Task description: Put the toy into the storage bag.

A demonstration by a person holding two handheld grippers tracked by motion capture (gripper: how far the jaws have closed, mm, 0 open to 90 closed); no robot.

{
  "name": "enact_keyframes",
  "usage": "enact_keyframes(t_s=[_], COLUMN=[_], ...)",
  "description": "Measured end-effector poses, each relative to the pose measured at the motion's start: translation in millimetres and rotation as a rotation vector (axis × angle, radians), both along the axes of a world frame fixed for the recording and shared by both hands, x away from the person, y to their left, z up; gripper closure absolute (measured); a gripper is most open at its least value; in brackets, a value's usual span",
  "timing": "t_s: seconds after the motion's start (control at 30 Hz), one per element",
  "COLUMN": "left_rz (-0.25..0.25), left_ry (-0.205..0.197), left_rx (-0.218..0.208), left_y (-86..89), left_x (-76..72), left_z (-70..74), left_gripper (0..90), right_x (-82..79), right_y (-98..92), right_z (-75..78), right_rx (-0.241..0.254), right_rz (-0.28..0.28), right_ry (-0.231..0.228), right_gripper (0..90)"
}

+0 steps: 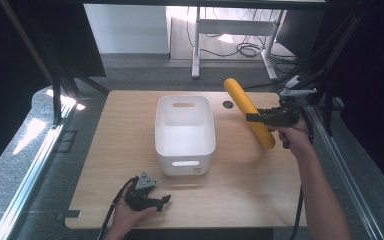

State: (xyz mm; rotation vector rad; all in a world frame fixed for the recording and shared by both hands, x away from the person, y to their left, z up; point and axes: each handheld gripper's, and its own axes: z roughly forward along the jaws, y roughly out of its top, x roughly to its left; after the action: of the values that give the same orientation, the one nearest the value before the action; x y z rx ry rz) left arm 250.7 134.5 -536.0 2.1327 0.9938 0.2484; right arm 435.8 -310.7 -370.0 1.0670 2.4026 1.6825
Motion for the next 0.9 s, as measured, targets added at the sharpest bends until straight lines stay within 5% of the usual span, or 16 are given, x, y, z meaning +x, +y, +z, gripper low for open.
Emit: enact_keyframes(t_s=[0.9], left_rz=[-0.010], left_ry=[0.004], left_rx=[0.003], left_y=[-2.3], left_x=[-0.4], left_z=[-0.9], left_gripper=[23.3], right_x=[-13.8], right_y=[1.4], right_z=[13.3], right_rx=[0.110], right_rz=[0.018], right_ry=[-0.044], right_gripper=[52.5])
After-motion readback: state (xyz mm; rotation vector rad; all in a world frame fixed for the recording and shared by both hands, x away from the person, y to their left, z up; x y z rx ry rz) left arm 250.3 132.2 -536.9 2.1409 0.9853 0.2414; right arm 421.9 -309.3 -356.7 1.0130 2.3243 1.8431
